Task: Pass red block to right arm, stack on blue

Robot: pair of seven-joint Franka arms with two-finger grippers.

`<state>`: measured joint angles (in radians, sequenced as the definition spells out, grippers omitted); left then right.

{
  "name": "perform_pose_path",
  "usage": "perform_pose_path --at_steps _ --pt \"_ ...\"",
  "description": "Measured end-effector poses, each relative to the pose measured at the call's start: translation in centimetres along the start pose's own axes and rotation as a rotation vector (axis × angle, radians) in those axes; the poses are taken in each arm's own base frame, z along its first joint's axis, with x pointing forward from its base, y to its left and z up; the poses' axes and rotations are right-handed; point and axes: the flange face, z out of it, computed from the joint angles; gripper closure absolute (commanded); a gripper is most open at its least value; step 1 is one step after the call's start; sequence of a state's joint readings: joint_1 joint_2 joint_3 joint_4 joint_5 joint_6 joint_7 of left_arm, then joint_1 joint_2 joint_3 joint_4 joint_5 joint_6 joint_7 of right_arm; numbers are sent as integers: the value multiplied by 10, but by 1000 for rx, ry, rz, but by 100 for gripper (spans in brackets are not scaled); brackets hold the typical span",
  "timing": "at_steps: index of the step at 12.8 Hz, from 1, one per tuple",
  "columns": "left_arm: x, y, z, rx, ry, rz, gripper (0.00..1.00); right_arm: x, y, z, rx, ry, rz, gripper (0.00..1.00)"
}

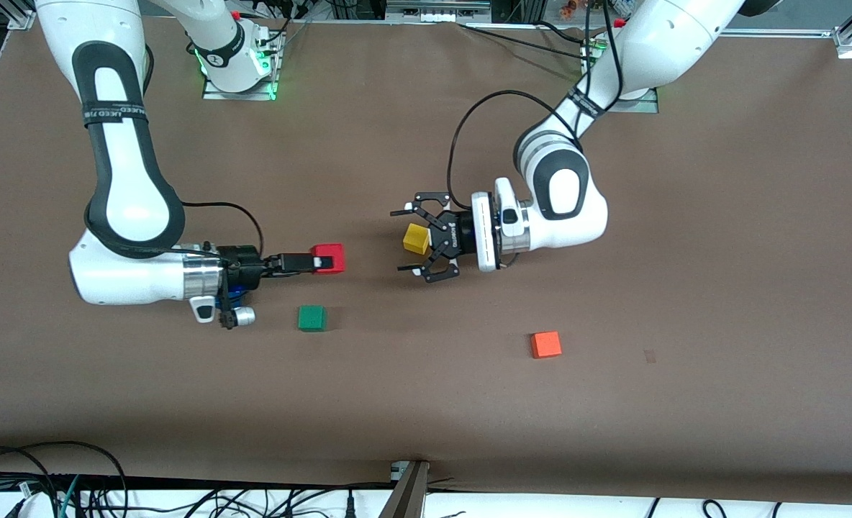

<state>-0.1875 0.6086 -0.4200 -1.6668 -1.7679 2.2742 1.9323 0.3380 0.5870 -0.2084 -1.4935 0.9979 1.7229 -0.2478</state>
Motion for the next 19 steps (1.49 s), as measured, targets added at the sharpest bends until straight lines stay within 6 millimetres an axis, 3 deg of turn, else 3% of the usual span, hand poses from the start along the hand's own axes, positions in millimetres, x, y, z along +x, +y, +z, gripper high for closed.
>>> perform_pose_path --at_steps 3,8,12,15,19 --pt "20 -25 -49 -46 -97 -64 0 1 32 -30 -365 6 -61 100" --pt "24 -52 -112 -85 -236 -139 0 11 68 -54 -791 59 -176 100" --pt "29 -63 -162 -130 -376 -226 0 8 120 -45 -859 126 -165 100" --pt "44 -69 -203 -121 -519 -296 0 4 127 -38 -874 125 -145 100" --pt "67 -67 -235 -58 -699 -406 0 -1 132 -27 -890 123 -117 100"
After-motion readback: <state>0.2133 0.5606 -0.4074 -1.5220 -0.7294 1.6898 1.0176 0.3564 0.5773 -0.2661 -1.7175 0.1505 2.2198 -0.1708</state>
